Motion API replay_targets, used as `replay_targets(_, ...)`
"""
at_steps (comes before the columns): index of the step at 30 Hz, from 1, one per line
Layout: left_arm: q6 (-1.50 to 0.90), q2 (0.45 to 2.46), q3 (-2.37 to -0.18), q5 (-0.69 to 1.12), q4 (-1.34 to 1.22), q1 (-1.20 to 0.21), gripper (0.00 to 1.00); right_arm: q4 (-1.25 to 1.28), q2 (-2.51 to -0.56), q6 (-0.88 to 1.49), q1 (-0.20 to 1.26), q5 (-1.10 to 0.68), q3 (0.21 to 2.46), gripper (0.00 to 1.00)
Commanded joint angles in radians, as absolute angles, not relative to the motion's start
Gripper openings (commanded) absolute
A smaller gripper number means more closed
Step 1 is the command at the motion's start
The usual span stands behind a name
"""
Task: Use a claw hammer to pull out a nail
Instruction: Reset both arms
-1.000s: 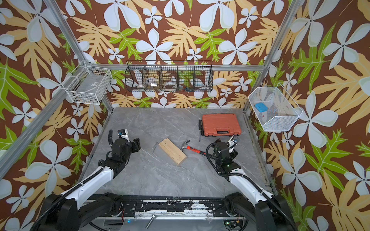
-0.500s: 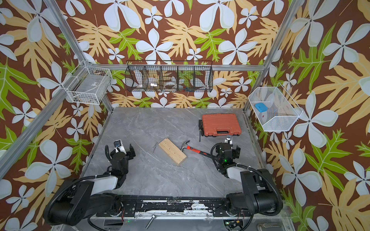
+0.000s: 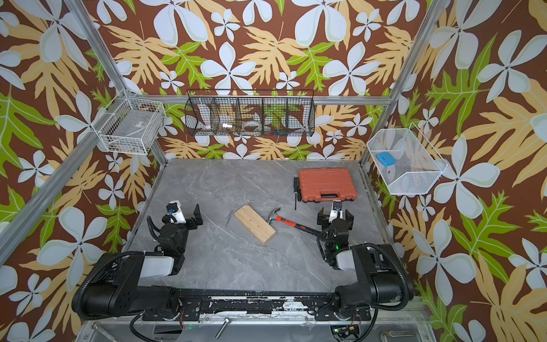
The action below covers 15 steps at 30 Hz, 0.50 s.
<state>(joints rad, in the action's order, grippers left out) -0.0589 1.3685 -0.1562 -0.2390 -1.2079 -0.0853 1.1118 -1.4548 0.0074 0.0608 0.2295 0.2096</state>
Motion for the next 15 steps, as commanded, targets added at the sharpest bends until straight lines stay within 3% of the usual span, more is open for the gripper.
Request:
replay_targets(1, -0.071, 1.368, -0.156, -0.236, -1.242, -0.083, 1.0, 1.137, -1.456, 0.001, 0.062, 0.202, 0.213, 1.0)
replay_targets(15, -0.056, 1.367, -0.159, -0.189, -1.234, -0.081, 1.0, 1.12, -1.456, 0.009, 0.048, 0.182, 0.223, 1.0)
